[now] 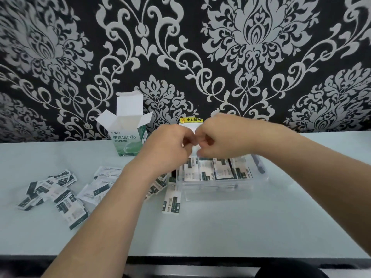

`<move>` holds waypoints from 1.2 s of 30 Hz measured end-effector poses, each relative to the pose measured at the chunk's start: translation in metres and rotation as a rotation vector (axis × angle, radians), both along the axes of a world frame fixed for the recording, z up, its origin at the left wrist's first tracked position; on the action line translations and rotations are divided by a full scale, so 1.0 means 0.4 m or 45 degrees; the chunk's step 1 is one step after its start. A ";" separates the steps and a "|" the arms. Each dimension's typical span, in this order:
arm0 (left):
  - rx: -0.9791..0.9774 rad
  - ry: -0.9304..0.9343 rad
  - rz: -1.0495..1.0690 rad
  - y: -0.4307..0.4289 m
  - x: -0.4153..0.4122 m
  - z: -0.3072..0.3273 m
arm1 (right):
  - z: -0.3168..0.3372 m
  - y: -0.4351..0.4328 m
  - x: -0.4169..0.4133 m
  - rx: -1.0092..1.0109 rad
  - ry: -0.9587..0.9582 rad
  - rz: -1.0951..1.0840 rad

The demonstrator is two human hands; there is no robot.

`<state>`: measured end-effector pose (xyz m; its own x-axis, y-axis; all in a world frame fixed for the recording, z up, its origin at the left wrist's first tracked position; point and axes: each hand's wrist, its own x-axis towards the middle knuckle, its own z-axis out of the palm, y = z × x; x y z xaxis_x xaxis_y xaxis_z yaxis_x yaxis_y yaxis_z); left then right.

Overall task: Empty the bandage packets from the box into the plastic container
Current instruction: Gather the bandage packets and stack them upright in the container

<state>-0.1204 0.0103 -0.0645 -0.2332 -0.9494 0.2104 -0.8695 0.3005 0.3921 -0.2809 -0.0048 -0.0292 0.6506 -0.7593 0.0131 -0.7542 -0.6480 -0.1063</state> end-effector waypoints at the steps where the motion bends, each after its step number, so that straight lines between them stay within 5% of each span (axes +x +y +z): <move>1: -0.002 0.027 0.049 0.008 0.031 0.003 | 0.003 0.006 0.024 0.011 -0.046 0.003; 4: 0.099 -0.008 0.200 0.036 0.147 -0.002 | -0.001 0.028 0.111 0.088 -0.095 0.038; 8: 0.383 -0.376 0.217 0.066 0.234 -0.055 | -0.023 0.061 0.223 0.118 -0.092 0.062; 11: 0.534 -0.361 0.151 0.072 0.260 -0.087 | -0.055 0.089 0.301 -0.059 -0.010 0.080; 14: 0.568 -0.415 0.204 0.073 0.305 -0.107 | -0.114 0.097 0.363 0.023 0.011 0.009; 20: 0.396 -0.331 0.360 0.083 0.345 -0.116 | -0.224 0.074 0.384 0.128 0.104 -0.234; 28: 0.073 -0.121 0.421 0.092 0.382 -0.134 | -0.227 0.056 0.389 0.148 -0.079 -0.329; 31: -0.192 0.101 0.518 0.095 0.383 -0.115 | -0.235 0.053 0.395 0.121 -0.189 -0.355; 33: -0.281 0.496 0.566 0.098 0.381 -0.091 | -0.225 0.049 0.398 0.155 -0.489 -0.349; 36: -0.026 1.191 0.507 0.103 0.353 -0.068 | -0.191 0.053 0.404 0.652 -1.086 -0.268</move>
